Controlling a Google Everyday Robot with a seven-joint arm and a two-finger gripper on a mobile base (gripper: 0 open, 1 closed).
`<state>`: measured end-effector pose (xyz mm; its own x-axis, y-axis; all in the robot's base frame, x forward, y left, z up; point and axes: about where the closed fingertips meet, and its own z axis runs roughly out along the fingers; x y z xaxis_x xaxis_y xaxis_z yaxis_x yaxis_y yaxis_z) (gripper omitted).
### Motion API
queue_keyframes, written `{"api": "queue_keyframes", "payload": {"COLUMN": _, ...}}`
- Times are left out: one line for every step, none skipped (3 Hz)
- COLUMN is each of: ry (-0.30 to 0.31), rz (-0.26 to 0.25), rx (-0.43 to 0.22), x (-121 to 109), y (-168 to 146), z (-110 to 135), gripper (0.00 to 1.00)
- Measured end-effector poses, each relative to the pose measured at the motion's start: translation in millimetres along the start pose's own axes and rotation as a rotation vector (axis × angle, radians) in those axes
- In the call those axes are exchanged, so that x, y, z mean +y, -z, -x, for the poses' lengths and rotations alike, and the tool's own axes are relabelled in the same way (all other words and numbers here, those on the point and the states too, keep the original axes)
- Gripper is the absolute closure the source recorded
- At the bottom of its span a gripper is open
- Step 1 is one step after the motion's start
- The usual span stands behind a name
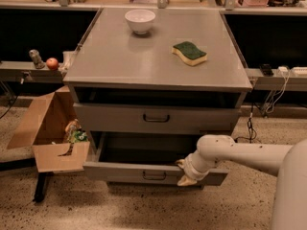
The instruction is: Open middle drawer
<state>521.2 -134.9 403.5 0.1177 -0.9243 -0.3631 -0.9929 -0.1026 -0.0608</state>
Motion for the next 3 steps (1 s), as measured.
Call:
{"api": "queue_keyframes", "payload": {"ry": 0.0, "rz": 0.004, "rx": -0.001, "x": 2.4, "y": -0.9, "z": -0.2, "gripper": 0.07}}
{"api": "queue_keyframes", "payload": {"ry": 0.0, "rz": 0.004, "rx": -0.001, "x": 2.5, "y": -0.9, "z": -0.2, "gripper": 0.0}}
{"api": "queue_keyframes", "payload": {"ry": 0.0, "rz": 0.004, "rx": -0.001, "x": 2.5, "y": -0.9, "z": -0.2, "gripper": 0.0}}
